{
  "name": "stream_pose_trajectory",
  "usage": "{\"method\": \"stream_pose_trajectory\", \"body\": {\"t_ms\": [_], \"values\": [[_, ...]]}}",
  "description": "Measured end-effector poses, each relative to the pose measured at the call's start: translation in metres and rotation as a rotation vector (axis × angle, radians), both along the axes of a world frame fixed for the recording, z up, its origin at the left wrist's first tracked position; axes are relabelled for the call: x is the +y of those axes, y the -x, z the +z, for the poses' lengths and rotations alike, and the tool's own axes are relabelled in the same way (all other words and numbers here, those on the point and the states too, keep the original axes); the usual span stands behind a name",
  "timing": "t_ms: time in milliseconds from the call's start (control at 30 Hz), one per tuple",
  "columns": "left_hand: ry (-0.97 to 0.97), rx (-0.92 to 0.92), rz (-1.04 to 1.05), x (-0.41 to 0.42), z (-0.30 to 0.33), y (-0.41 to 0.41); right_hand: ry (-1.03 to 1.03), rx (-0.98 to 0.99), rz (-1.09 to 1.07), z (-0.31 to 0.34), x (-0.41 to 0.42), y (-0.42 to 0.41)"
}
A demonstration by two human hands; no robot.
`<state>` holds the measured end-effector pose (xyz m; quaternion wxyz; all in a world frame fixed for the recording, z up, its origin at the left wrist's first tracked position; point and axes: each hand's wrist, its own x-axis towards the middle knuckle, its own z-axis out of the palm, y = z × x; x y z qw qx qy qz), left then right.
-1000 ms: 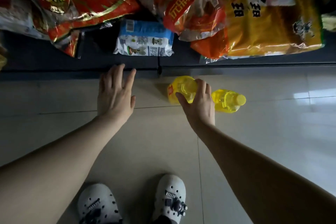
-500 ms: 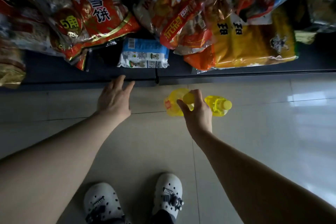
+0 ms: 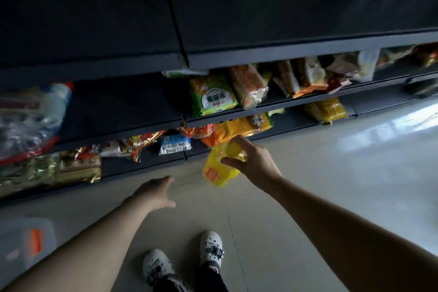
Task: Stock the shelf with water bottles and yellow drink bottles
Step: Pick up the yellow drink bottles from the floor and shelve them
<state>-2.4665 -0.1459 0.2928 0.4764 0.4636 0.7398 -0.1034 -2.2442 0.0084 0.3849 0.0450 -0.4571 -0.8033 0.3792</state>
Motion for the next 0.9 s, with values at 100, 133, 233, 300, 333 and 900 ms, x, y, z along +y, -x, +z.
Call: {"method": "stream_pose_trajectory", "body": {"t_ms": [100, 133, 233, 300, 333, 900], "values": [[-0.137, -0.123, 0.096, 0.012, 0.093, -0.001, -0.038, 0.062, 0.009, 0.106, 0.008, 0.007], [-0.195, -0.159, 0.127, 0.016, 0.12, 0.0, -0.058, 0.082, 0.008, 0.14, 0.01, 0.011], [-0.389, -0.249, 0.169, 0.03, 0.198, 0.0, -0.075, 0.18, 0.02, 0.236, 0.015, 0.024], [-0.485, -0.33, 0.194, 0.037, 0.252, -0.001, -0.083, 0.254, 0.051, 0.293, 0.014, 0.032], [-0.521, -0.347, 0.196, 0.039, 0.278, -0.001, -0.088, 0.287, 0.061, 0.32, 0.012, 0.038], [-1.246, -0.153, 0.336, 0.006, 0.566, 0.055, -0.459, 0.65, -0.022, 0.607, -0.049, 0.143]]}}
